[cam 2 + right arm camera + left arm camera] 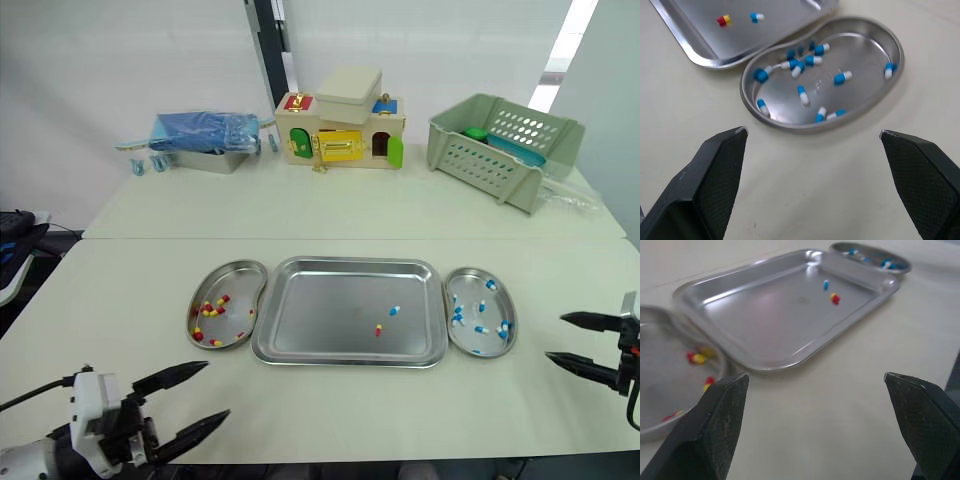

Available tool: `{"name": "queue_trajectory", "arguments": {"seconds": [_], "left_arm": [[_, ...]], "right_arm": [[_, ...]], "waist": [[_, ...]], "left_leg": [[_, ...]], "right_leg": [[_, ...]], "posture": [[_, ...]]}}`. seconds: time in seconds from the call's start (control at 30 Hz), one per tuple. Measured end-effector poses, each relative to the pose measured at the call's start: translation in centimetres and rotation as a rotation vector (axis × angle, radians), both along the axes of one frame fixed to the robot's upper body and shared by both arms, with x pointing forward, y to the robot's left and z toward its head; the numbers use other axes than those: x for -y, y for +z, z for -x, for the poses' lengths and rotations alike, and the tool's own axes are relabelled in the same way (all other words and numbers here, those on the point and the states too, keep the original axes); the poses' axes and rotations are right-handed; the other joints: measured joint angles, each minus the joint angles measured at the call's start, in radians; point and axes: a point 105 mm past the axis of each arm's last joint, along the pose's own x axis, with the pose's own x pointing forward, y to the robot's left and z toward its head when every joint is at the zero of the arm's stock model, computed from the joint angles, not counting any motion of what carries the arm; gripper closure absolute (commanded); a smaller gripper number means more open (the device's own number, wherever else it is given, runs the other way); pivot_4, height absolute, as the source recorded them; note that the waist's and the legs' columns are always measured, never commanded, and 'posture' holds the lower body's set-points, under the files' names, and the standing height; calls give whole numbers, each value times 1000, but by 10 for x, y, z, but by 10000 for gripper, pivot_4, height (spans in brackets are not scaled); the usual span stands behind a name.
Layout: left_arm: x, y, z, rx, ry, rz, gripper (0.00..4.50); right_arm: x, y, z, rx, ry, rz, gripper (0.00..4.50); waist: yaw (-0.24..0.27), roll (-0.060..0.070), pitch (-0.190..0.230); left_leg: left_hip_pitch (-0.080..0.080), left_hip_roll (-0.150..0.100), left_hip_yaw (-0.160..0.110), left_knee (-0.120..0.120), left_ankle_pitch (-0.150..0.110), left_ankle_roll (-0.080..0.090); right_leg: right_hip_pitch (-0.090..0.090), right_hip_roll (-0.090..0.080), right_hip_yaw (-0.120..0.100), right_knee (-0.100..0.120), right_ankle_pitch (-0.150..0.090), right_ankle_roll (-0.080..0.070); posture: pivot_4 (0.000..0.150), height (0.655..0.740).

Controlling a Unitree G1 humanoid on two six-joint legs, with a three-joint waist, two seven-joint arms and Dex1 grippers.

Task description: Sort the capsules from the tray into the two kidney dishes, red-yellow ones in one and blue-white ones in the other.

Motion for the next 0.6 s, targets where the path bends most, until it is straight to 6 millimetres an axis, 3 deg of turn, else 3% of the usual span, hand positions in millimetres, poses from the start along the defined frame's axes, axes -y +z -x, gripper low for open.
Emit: {"name": "queue_trajectory", "arguments": {"seconds": [0.23, 0.37, 0.6], "left_arm": [[39, 0, 6, 169, -127, 92, 277], [54, -8, 13, 193, -181, 123, 277], [58, -16, 14, 204, -199, 141, 277]], "right_arm": [[-50, 22, -3, -62, 209, 13, 0], [-91, 45, -20, 8, 354, 55, 0], [-145, 32, -34, 16, 520, 63, 0]], "waist": [[2, 2, -1], [-5, 4, -1], [2, 3, 0]], "left_leg": [[0, 0, 0, 0, 0, 0], [0, 0, 0, 0, 0, 0], [-7, 0, -1, 0, 0, 0]], "right_leg": [[0, 0, 0, -1, 0, 0], [0, 0, 0, -1, 0, 0], [-6, 0, -1, -3, 1, 1]], "posture": [[1500, 7400], [1500, 7400], [1500, 7400]]}}
